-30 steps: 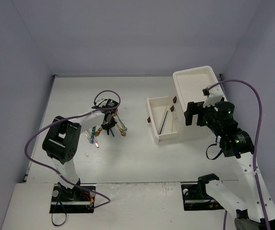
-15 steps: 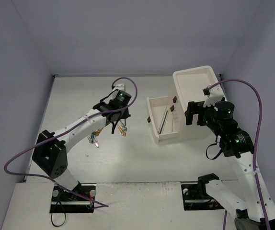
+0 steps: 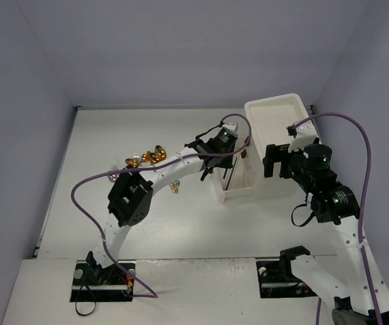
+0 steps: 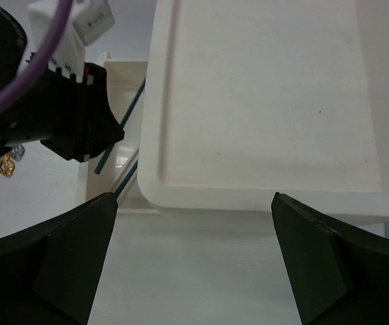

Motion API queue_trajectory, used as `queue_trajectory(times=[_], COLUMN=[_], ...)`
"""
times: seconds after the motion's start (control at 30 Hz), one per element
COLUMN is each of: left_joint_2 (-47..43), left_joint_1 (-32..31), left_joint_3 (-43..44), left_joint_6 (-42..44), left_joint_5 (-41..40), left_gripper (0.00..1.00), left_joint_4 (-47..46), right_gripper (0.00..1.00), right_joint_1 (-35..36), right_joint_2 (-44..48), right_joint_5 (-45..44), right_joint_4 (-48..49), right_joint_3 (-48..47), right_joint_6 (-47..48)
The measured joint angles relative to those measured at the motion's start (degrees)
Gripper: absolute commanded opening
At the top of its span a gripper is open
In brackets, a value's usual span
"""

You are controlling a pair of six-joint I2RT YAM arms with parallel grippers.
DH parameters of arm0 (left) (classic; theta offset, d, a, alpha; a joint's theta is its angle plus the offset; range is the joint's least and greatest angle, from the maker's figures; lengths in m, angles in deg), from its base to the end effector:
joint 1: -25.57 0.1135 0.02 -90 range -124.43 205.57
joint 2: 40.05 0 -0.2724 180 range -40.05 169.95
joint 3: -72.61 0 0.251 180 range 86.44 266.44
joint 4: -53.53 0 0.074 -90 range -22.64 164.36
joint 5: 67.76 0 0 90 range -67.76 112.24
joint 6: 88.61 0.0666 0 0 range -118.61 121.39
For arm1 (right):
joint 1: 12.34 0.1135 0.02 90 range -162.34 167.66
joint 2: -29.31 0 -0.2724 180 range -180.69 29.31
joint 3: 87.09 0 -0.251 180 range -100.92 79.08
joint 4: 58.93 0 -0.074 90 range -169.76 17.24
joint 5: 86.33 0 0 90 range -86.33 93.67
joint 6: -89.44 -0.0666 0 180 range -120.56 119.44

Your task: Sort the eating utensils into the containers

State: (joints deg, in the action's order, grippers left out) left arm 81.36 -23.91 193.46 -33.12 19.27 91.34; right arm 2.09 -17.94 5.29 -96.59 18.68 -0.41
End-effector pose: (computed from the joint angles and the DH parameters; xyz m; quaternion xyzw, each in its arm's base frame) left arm 0.3425 -0.3954 0.2563 0.1060 0.8937 -0.2739 0.3391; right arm 0.1902 0.0509 0.4014 -0.1066 0.7624 0.0901 0.6319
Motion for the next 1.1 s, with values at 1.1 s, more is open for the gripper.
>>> queue_trajectory(times=[1.1], left_joint_2=[-36.6], left_joint_1=[33.0], left_joint_3=[-46.1], left_joint_6=[-9.5], left_joint_5=[-12.4], left_gripper=[0.23], left_joint_4=[8.2], right_gripper=[0.96], right_joint_1=[0.7], right_joint_2=[-1.8], right_joint_5=[0.0], right_joint_4=[0.0], right_joint_3=[0.0], right_joint_6=[0.4])
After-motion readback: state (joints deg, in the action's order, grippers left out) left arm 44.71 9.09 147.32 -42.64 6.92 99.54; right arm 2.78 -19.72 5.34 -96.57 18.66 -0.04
